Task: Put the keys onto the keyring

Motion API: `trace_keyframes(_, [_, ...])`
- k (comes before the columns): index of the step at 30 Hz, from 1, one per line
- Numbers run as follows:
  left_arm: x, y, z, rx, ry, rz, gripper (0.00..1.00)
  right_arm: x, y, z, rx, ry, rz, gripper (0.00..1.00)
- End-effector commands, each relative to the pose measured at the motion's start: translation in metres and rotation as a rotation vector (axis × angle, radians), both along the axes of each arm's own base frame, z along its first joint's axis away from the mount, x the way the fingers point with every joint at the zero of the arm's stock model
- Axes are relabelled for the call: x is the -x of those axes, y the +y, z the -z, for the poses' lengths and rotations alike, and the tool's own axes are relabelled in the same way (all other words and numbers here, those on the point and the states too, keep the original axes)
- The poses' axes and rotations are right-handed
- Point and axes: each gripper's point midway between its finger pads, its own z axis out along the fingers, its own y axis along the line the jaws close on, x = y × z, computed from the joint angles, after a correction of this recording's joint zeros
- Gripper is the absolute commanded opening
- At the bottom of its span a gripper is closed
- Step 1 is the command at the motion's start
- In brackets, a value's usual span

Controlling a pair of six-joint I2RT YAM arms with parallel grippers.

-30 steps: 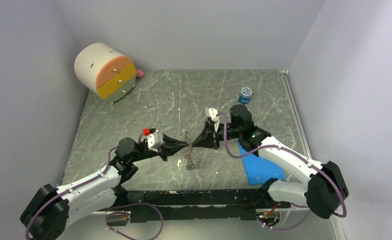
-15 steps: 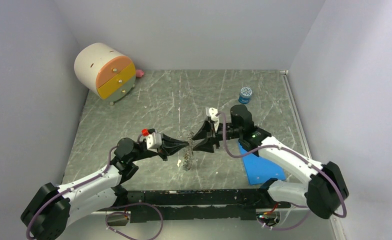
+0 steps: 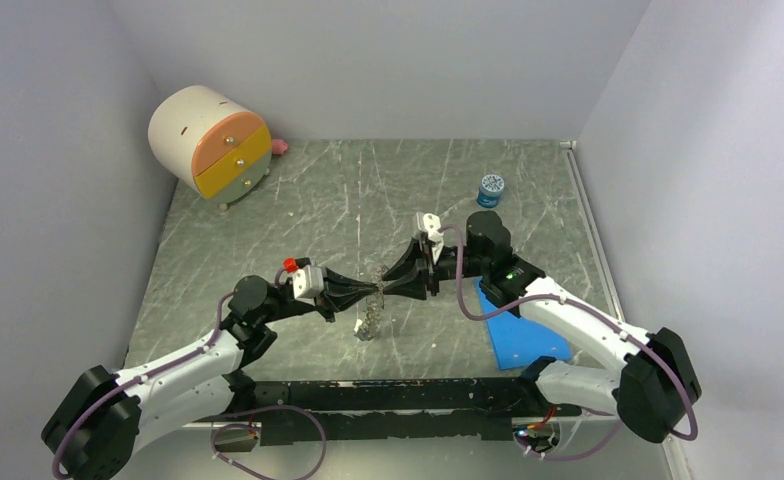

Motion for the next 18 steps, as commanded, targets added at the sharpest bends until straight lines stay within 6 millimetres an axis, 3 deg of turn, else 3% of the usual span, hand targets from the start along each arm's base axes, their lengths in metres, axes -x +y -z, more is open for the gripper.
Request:
trace_keyframes(1, [0.005,0.002,-0.026,0.074,-0.069,0.015,0.03,0.000,0.007,-0.013,-0.047,-0.037,-0.023,0.32])
trace_keyframes(6, [0.006,0.002,-0.026,0.070,-0.067,0.017,0.03,-0.001,0.009,-0.014,-0.051,-0.033,-0.026,0.21])
trace_keyframes(10, [0.005,0.001,-0.025,0.067,-0.062,0.018,0.03,0.000,0.010,-0.016,-0.053,-0.034,-0.036,0.00])
trace_keyframes(14, [0.003,0.003,-0.021,0.067,-0.046,0.001,0.03,-0.001,0.010,-0.012,-0.026,-0.037,-0.034,0.00])
trace_keyframes(15, [0.002,0.004,-0.020,0.065,-0.039,-0.010,0.07,-0.002,0.009,-0.011,-0.009,-0.034,-0.028,0.00])
trace_keyframes(18, [0.000,0.006,-0.015,0.032,-0.026,-0.031,0.33,-0.009,0.007,-0.004,0.062,-0.027,-0.001,0.00])
